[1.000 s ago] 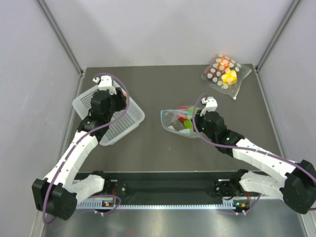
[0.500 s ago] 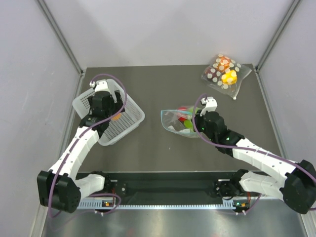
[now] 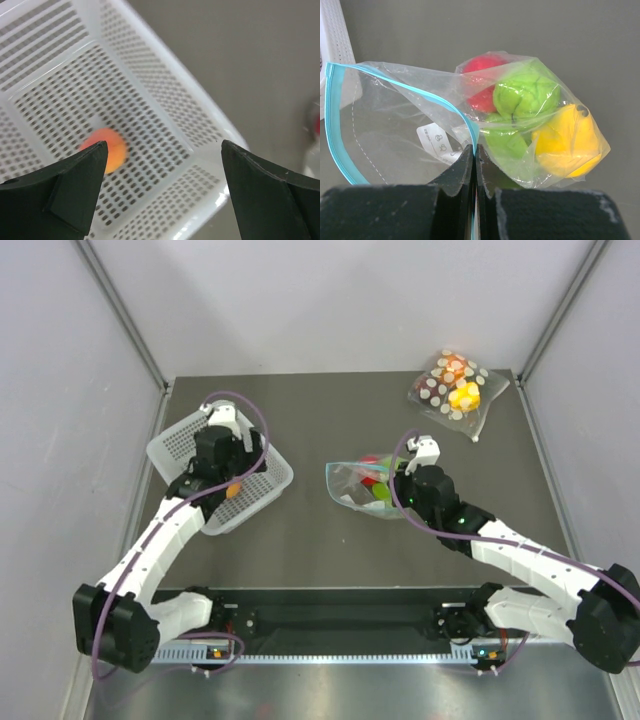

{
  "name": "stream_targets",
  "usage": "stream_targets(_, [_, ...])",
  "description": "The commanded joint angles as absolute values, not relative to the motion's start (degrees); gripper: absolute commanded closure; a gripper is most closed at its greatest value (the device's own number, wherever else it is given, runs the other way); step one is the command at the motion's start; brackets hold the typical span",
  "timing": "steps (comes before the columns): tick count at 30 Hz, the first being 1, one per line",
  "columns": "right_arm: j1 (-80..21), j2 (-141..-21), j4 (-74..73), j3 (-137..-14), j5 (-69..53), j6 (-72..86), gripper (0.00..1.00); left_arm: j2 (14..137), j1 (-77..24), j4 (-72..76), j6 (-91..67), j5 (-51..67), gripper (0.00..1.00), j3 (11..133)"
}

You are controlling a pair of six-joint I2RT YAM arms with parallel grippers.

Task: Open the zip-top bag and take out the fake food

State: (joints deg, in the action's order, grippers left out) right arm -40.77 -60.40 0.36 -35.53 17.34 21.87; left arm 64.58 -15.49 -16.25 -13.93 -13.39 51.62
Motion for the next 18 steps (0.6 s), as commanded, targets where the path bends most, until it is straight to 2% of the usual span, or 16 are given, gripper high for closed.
stream_targets(1, [-41.7, -59.9, 0.8, -38.7, 18.1, 20.8, 1.00, 61.4, -21.3, -11.6, -10.1, -10.6, 0.01, 52.8])
stream_targets(4, [-41.7, -59.9, 0.6, -38.9, 18.1, 20.9, 1.00, 61.6, -30.3, -11.0, -7.4, -12.0, 0.01, 54.6])
stream_targets(8, [-41.7, -60.1, 0.4, -39.4, 18.3, 20.9, 1.00, 62.1, -39.0, -6.3, -9.0, -3.5, 0.01, 55.4])
stream_targets(11, [-41.7, -59.9, 0.4, -39.5, 18.2, 21.1, 1.00, 62.0, -41.6, 2.1, -11.7, 5.1, 0.01, 53.5])
stream_targets(18, [-41.7, -59.2, 0.2, -40.4, 17.9, 21.1, 1.00, 69.0, -43.5, 10.4, -15.6, 13.3, 0.01, 52.0])
